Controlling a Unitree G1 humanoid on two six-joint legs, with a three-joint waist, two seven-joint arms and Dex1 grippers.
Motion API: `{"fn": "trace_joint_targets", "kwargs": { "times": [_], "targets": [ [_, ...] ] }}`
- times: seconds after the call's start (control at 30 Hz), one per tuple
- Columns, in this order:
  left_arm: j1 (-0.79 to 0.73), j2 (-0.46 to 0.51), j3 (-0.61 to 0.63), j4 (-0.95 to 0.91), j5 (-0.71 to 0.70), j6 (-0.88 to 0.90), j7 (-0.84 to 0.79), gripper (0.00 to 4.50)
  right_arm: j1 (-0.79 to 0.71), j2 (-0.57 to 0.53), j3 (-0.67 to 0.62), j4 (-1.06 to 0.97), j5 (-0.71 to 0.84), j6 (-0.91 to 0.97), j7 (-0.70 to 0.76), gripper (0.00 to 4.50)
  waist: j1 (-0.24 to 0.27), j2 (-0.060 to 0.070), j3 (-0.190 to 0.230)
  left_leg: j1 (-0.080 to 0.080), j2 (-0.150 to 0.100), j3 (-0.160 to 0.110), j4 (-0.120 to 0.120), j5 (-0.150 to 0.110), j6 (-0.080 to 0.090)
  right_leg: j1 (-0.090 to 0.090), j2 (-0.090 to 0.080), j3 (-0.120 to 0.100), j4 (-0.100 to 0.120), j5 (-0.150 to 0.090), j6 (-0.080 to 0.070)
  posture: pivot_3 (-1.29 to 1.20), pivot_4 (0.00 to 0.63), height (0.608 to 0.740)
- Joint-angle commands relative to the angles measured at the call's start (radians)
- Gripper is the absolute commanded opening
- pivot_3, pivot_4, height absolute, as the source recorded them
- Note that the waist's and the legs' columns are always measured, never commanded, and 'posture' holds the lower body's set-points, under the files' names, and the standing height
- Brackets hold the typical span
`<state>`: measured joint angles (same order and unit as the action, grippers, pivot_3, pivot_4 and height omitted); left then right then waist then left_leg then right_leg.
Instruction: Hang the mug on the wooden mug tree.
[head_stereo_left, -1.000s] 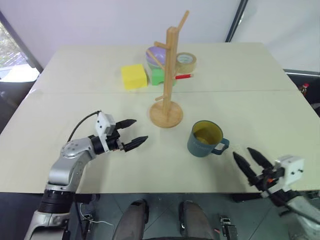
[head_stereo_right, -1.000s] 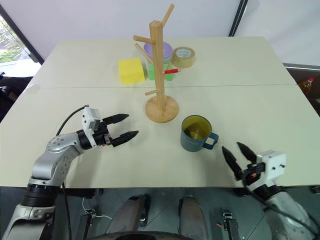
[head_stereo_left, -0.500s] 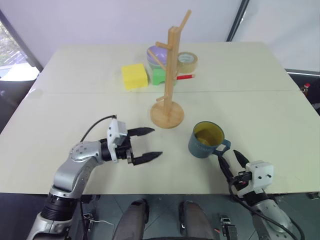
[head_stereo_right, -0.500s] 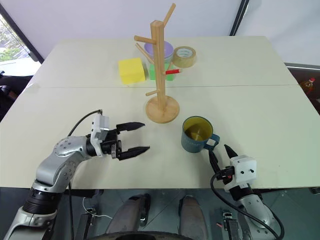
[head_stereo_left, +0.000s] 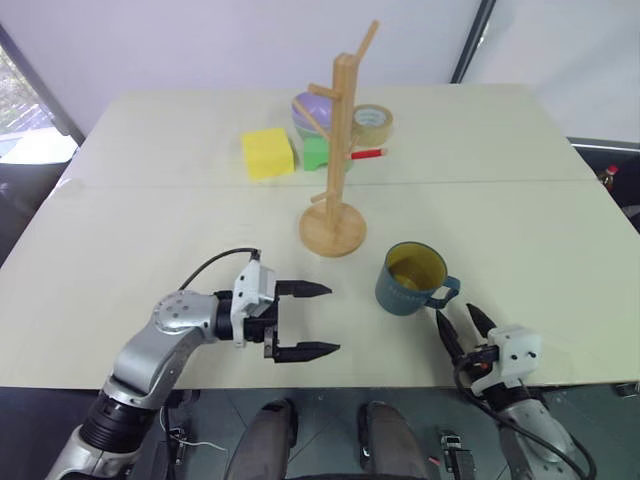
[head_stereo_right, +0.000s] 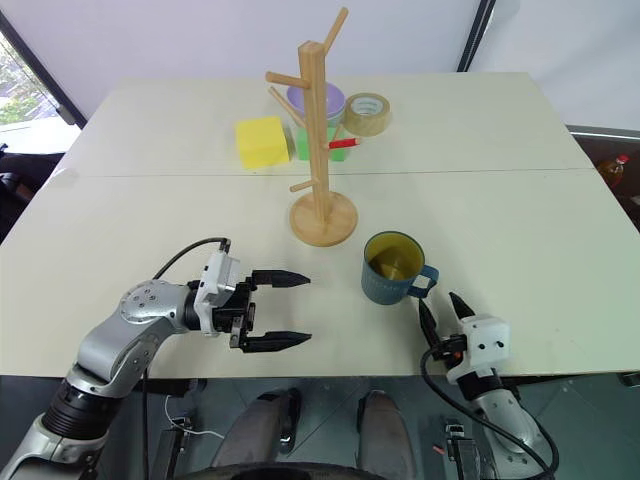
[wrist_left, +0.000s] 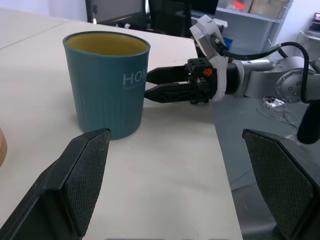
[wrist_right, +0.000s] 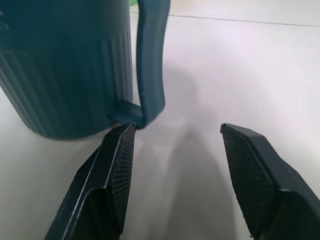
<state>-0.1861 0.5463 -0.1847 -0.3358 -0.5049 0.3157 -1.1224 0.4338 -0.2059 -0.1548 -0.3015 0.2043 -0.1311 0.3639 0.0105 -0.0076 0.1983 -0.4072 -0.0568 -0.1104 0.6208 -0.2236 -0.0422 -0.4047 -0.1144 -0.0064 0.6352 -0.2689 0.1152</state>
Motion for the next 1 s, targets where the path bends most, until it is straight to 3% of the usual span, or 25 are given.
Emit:
{"fn": "trace_joint_targets", "kwargs": {
  "times": [0.03, 0.53, 0.73, 1.0],
  "targets": [
    [0.003, -0.003, -0.010, -0.030, 0.006, -0.024, -0.003, 4.50, -0.003, 0.003, 0.007, -0.017, 0.022, -0.014, 0.009, 2.79, 0.000, 0.000, 0.000, 0.000, 0.000, 0.000, 0.000, 0.000, 0.000, 0.000, 0.000, 0.000, 0.000, 0.000, 0.000, 0.00, 0.150, 0.740],
    [-0.003, -0.001, -0.002, -0.071, -0.006, 0.010, 0.034, 4.50, -0.098, 0.002, 0.019, -0.049, 0.032, 0.077, -0.030, 2.79, -0.001, 0.001, -0.001, 0.000, 0.000, 0.000, 0.000, 0.000, 0.000, 0.000, 0.001, 0.000, 0.000, 0.000, 0.000, 0.00, 0.150, 0.740],
    [-0.006, 0.003, 0.004, -0.079, -0.010, 0.018, 0.046, 4.50, -0.103, 0.000, 0.025, -0.057, 0.046, 0.088, -0.017, 0.02, 0.000, 0.001, -0.001, 0.000, 0.000, 0.000, 0.000, 0.000, 0.000, 0.000, 0.001, 0.000, 0.000, 0.001, 0.000, 0.00, 0.150, 0.740],
    [-0.016, 0.010, 0.016, -0.073, -0.013, 0.027, 0.055, 4.50, -0.115, -0.040, 0.029, -0.095, 0.033, 0.103, 0.000, 0.02, -0.001, 0.001, -0.001, 0.000, 0.000, 0.000, 0.002, 0.000, 0.000, 0.001, 0.001, 0.000, 0.001, 0.001, 0.000, 0.00, 0.150, 0.740]
  ]
}}
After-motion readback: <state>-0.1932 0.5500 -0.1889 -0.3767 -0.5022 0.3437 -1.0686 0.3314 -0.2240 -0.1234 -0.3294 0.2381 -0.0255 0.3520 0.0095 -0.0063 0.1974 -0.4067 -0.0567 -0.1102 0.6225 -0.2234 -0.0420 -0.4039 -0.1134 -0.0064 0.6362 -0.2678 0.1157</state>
